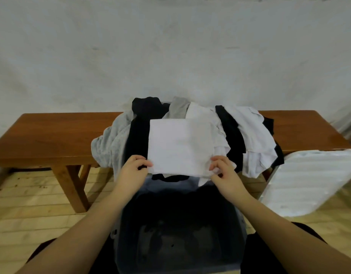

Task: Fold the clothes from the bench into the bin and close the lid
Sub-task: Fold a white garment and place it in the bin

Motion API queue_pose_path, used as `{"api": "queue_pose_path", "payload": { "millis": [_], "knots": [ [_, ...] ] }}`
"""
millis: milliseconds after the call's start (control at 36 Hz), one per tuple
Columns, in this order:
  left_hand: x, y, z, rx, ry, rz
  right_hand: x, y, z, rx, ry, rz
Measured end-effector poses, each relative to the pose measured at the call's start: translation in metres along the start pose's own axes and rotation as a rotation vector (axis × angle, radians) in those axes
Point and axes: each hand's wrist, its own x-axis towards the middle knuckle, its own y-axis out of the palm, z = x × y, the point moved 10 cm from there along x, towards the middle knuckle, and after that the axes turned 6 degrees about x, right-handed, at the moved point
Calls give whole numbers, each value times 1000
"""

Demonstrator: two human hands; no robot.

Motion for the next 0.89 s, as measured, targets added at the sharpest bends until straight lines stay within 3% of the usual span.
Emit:
{"api": "queue_pose_path", "payload": {
  "millis": [111, 222, 583, 694, 889],
  "knots": [
    [1, 10, 24, -315, -241, -65, 3, -6, -17, 258, 173, -149],
    [5, 29, 24, -454, -325, -40, 10, -3, -25, 337, 310, -230],
    [8, 35, 25, -369, -278, -27, 13, 30, -41, 594, 593, -84],
    [6, 47, 43, -503, -414, 14, 4, 40, -35, 671, 687, 18],
    [1, 53, 55, -632, -470, 23, 4, 29, -28, 674, 669, -36]
  ]
}}
